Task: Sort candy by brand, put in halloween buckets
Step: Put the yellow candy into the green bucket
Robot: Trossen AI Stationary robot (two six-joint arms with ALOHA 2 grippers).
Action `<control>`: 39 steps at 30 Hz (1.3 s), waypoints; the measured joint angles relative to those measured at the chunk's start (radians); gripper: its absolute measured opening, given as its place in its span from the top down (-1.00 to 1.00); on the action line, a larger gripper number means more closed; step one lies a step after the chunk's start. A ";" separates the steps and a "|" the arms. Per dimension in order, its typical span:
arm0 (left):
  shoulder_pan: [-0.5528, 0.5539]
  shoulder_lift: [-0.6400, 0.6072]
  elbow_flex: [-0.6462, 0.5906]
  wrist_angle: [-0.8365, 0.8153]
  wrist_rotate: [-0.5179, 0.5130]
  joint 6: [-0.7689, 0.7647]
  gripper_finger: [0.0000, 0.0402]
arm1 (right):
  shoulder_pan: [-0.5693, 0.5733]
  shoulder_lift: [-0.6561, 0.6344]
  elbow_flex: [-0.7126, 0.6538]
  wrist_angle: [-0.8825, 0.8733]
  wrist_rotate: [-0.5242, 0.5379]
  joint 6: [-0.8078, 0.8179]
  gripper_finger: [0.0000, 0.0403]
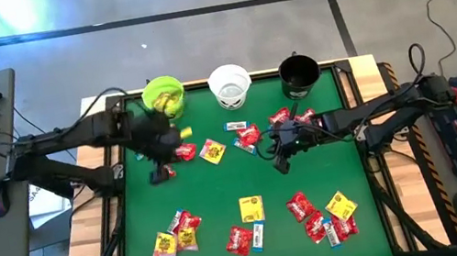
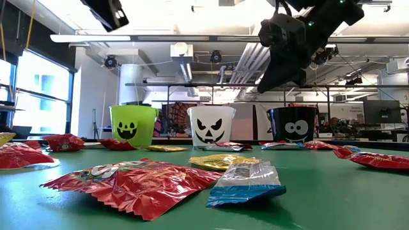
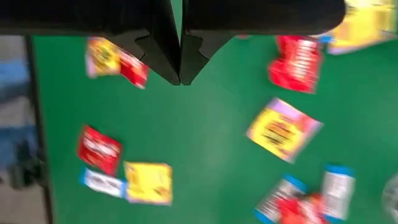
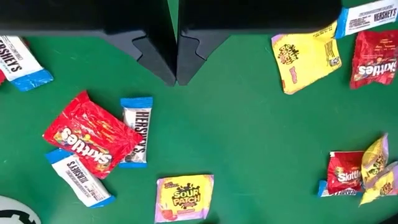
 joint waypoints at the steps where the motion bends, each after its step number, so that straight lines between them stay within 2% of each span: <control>1: -0.034 0.000 0.000 -0.010 0.000 -0.026 1.00 | 0.000 0.000 0.000 0.000 0.000 0.000 1.00; 5: -0.178 0.000 -0.002 -0.050 -0.001 -0.131 1.00 | 0.000 0.000 0.000 0.000 0.000 -0.007 1.00; 9: -0.323 -0.019 -0.065 -0.045 -0.012 -0.234 1.00 | 0.000 0.000 0.000 -0.001 -0.001 -0.008 1.00; 13: -0.448 -0.061 -0.177 -0.014 -0.020 -0.381 1.00 | 0.000 0.000 0.000 -0.008 -0.002 -0.008 1.00; 17: -0.552 -0.113 -0.298 0.102 -0.020 -0.528 1.00 | 0.000 0.000 0.000 -0.018 -0.002 -0.008 1.00; 23: -0.638 -0.117 -0.458 0.226 -0.016 -0.723 0.95 | 0.000 0.000 0.000 -0.019 -0.002 -0.009 1.00; 27: -0.667 -0.097 -0.523 0.296 -0.015 -0.762 0.79 | 0.000 0.000 0.000 -0.018 -0.002 -0.008 1.00; 33: -0.702 -0.064 -0.579 0.451 -0.016 -0.728 0.48 | 0.000 0.000 0.000 -0.016 -0.002 -0.007 1.00; 39: -0.728 0.013 -0.610 0.447 -0.015 -0.677 0.26 | 0.000 0.000 0.000 -0.016 -0.002 0.000 1.00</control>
